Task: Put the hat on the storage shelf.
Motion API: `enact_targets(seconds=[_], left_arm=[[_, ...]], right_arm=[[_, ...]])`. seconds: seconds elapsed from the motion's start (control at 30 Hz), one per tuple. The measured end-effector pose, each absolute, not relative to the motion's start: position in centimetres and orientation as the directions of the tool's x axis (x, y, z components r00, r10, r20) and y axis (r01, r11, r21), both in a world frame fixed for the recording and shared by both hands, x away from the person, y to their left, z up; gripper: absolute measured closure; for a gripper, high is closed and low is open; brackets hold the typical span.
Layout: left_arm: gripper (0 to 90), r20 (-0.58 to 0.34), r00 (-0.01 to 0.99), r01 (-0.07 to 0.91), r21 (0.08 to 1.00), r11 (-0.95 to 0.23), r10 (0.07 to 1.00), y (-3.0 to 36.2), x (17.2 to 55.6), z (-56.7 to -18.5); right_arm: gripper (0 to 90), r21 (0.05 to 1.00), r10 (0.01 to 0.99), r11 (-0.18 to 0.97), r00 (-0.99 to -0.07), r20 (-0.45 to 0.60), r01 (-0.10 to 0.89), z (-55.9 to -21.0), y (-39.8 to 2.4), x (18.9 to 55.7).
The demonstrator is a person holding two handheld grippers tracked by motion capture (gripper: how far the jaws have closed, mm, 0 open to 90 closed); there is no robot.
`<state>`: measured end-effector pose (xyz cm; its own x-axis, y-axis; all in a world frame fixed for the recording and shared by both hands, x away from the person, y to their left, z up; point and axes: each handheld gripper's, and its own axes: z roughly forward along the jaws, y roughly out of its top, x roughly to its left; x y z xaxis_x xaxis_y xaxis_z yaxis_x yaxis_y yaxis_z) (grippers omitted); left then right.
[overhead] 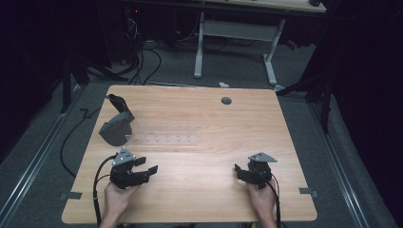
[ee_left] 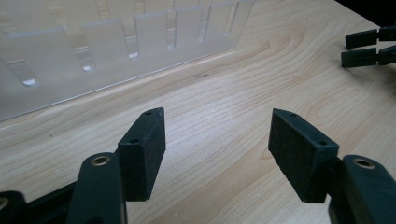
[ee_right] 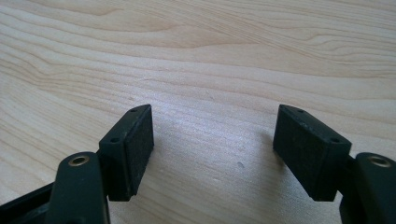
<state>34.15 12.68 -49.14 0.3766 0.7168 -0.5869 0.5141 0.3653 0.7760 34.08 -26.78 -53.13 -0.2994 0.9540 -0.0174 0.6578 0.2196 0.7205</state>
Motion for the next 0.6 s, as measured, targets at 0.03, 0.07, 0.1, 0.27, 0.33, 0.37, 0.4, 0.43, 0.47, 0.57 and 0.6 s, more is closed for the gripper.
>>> enact_targets(seconds=[0.03, 0.07, 0.1, 0.27, 0.33, 0.37, 0.4, 0.43, 0.47, 0.57, 0.6], left_arm=[[37.0, -0.584, 0.378, 0.514, 0.778, 0.362, 0.718, 12.5, 34.2, -49.3], [37.1, -0.578, 0.382, 0.513, 0.781, 0.355, 0.721, 12.3, 34.3, -49.4], [37.2, -0.573, 0.385, 0.512, 0.785, 0.349, 0.723, 12.1, 34.3, -49.6], [37.3, -0.555, 0.388, 0.517, 0.792, 0.325, 0.736, 11.4, 34.6, -50.2], [37.4, -0.544, 0.389, 0.516, 0.797, 0.313, 0.743, 11.2, 34.8, -50.5], [37.4, -0.542, 0.389, 0.518, 0.797, 0.31, 0.745, 11.1, 34.9, -50.7], [37.4, -0.54, 0.387, 0.518, 0.798, 0.309, 0.747, 11.0, 35.0, -50.8], [37.4, -0.533, 0.388, 0.52, 0.8, 0.299, 0.752, 10.9, 35.0, -51.0], [37.4, -0.527, 0.39, 0.52, 0.803, 0.292, 0.755, 10.8, 35.1, -51.2], [37.4, -0.519, 0.385, 0.523, 0.804, 0.283, 0.763, 10.4, 35.4, -51.6], [37.4, -0.515, 0.384, 0.523, 0.806, 0.279, 0.767, 10.3, 35.5, -51.9]], right_arm=[[29.1, 0.72, 0.954, 0.219, -0.299, -0.017, 0.658, -53.1, -26.8, 34.1], [29.1, 0.721, 0.954, 0.22, -0.299, -0.018, 0.658, -53.1, -26.8, 34.1], [29.1, 0.721, 0.954, 0.22, -0.3, -0.018, 0.657, -53.1, -26.8, 34.1], [29.1, 0.721, 0.954, 0.221, -0.3, -0.018, 0.657, -53.1, -26.8, 34.1], [29.1, 0.72, 0.954, 0.22, -0.299, -0.018, 0.658, -53.1, -26.8, 34.1], [29.1, 0.72, 0.954, 0.22, -0.299, -0.018, 0.658, -53.1, -26.8, 34.1], [29.1, 0.72, 0.954, 0.22, -0.3, -0.018, 0.658, -53.1, -26.8, 34.1], [29.1, 0.72, 0.954, 0.22, -0.3, -0.018, 0.658, -53.1, -26.8, 34.1], [29.1, 0.72, 0.954, 0.22, -0.3, -0.018, 0.658, -53.1, -26.8, 34.1], [29.1, 0.72, 0.954, 0.22, -0.3, -0.018, 0.658, -53.1, -26.8, 34.1], [29.1, 0.72, 0.954, 0.22, -0.3, -0.018, 0.658, -53.1, -26.8, 34.1]])
